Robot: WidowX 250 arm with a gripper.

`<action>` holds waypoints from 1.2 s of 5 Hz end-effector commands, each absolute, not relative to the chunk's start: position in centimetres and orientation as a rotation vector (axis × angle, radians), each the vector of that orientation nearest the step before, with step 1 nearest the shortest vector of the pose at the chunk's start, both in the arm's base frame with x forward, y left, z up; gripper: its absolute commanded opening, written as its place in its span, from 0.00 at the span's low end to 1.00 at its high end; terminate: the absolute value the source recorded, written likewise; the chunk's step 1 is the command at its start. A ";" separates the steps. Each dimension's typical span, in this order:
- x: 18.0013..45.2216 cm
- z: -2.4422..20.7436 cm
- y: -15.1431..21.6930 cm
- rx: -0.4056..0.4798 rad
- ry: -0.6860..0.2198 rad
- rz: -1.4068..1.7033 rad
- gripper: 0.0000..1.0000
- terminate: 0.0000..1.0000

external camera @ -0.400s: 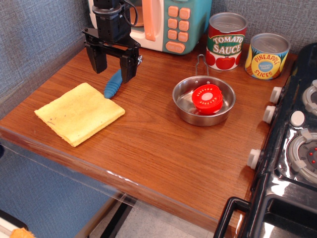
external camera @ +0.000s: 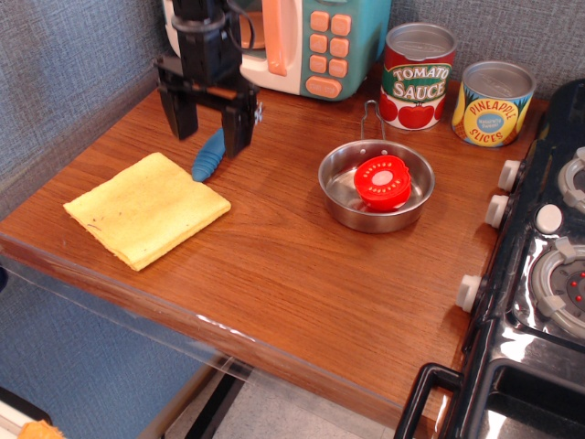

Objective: Place the red vegetable to the right of the yellow towel.

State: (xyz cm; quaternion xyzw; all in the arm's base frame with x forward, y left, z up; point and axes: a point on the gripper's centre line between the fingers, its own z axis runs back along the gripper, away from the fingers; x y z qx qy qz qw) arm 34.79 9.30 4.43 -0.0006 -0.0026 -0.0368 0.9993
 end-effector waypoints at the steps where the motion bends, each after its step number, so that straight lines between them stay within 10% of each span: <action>1: 36.6 7.6 4.1 -0.083 -0.094 -0.187 1.00 0.00; 4: 39.8 10.9 -4.3 -0.187 -0.181 -0.314 1.00 0.00; 6: 39.6 7.5 -4.1 -0.107 -0.103 -0.313 1.00 0.00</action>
